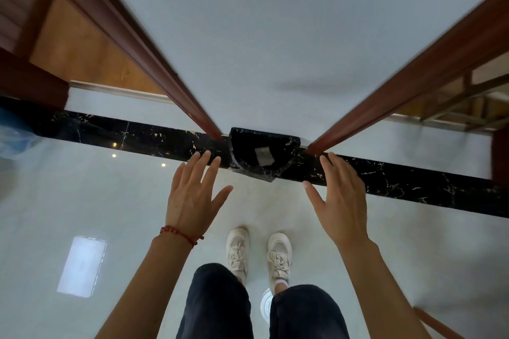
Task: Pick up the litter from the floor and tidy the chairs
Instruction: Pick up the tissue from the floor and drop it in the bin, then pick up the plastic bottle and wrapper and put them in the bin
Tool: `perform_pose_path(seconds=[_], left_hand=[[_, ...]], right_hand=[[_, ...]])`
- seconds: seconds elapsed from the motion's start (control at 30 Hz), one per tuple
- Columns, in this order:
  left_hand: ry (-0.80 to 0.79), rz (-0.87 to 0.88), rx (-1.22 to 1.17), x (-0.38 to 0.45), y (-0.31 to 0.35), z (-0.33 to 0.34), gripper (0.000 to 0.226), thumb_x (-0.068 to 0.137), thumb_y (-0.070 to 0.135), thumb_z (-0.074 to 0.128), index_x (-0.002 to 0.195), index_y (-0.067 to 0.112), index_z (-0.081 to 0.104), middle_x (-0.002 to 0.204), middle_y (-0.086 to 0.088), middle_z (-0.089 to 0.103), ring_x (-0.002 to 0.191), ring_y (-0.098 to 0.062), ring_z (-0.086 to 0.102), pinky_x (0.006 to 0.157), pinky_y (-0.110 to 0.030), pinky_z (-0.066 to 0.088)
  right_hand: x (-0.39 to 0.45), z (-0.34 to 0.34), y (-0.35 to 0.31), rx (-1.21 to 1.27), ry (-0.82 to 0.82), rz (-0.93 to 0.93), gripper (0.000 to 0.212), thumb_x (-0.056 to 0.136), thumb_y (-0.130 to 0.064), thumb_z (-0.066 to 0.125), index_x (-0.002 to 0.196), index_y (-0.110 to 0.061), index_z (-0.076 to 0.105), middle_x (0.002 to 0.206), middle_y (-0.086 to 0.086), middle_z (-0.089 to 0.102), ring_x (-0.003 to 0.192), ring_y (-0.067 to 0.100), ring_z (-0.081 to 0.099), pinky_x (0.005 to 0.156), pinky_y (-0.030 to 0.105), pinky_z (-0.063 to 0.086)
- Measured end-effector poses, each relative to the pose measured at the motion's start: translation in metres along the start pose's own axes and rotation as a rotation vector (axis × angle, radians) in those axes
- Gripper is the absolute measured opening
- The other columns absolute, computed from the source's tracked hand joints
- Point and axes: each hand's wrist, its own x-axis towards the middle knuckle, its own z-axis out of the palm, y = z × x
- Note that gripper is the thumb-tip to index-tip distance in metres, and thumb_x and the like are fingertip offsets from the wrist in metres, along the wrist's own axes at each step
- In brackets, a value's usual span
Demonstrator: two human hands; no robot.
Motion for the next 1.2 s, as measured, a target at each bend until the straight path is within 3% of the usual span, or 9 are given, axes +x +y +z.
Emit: perform_pose_path(seconds=[0.17, 0.33, 0.47, 0.77, 0.9, 1.13, 1.2], left_hand=[[-0.026, 0.046, 0.010, -0.021, 0.027, -0.053, 0.062, 0.085, 0.048, 0.035, 0.120, 0.002, 0.057, 0.124, -0.021, 0.057, 0.116, -0.039, 0.052, 0.094, -0.054, 0.038], [-0.048, 0.163, -0.011, -0.024, 0.063, -0.093, 0.072, 0.094, 0.056, 0.015, 0.123, 0.003, 0.056, 0.125, -0.018, 0.057, 0.117, -0.036, 0.051, 0.096, -0.053, 0.037], [-0.009, 0.334, -0.013, -0.016, 0.089, -0.115, 0.062, 0.086, 0.050, 0.034, 0.121, 0.003, 0.057, 0.124, -0.018, 0.058, 0.116, -0.036, 0.053, 0.094, -0.054, 0.039], [-0.091, 0.705, 0.071, -0.007, 0.114, -0.142, 0.059, 0.085, 0.046, 0.035, 0.117, 0.003, 0.060, 0.120, -0.018, 0.060, 0.111, -0.037, 0.056, 0.089, -0.054, 0.042], [-0.161, 0.858, 0.121, -0.021, 0.130, -0.148, 0.071, 0.096, 0.053, 0.012, 0.117, 0.004, 0.060, 0.120, -0.018, 0.060, 0.111, -0.037, 0.056, 0.090, -0.053, 0.042], [-0.237, 1.147, 0.169, -0.085, 0.179, -0.138, 0.075, 0.096, 0.055, 0.010, 0.117, 0.003, 0.060, 0.119, -0.018, 0.060, 0.112, -0.035, 0.055, 0.091, -0.052, 0.043], [-0.250, 1.228, 0.173, -0.112, 0.194, -0.131, 0.073, 0.096, 0.055, 0.012, 0.118, 0.003, 0.059, 0.119, -0.018, 0.060, 0.113, -0.034, 0.052, 0.093, -0.051, 0.042]], right_hand=[[-0.036, -0.064, -0.006, -0.003, 0.041, 0.065, 0.056, 0.084, -0.042, 0.050, 0.123, -0.002, 0.053, 0.128, 0.020, 0.054, 0.118, 0.037, 0.049, 0.094, 0.049, 0.040], [-0.066, -0.108, -0.009, 0.010, 0.146, 0.147, 0.062, 0.089, -0.049, 0.032, 0.122, -0.002, 0.054, 0.126, 0.019, 0.055, 0.117, 0.036, 0.050, 0.093, 0.046, 0.040], [-0.088, -0.129, -0.012, -0.015, 0.217, 0.256, 0.070, 0.092, -0.056, 0.020, 0.122, -0.003, 0.054, 0.126, 0.018, 0.056, 0.116, 0.036, 0.051, 0.092, 0.047, 0.041], [-0.170, -0.148, -0.027, 0.004, 0.364, 0.706, 0.052, 0.089, -0.041, 0.050, 0.125, -0.003, 0.052, 0.131, 0.020, 0.051, 0.120, 0.039, 0.047, 0.098, 0.052, 0.034], [-0.230, -0.151, -0.037, 0.000, 0.383, 0.878, 0.053, 0.087, -0.037, 0.054, 0.129, -0.005, 0.049, 0.135, 0.018, 0.048, 0.124, 0.037, 0.043, 0.101, 0.050, 0.031], [-0.352, -0.149, -0.059, -0.009, 0.509, 1.172, 0.064, 0.085, -0.051, 0.032, 0.124, -0.005, 0.052, 0.126, 0.019, 0.055, 0.117, 0.037, 0.050, 0.093, 0.051, 0.040], [-0.390, -0.146, -0.069, -0.018, 0.542, 1.235, 0.063, 0.085, -0.050, 0.033, 0.124, -0.004, 0.052, 0.126, 0.018, 0.055, 0.116, 0.037, 0.051, 0.093, 0.050, 0.041]])
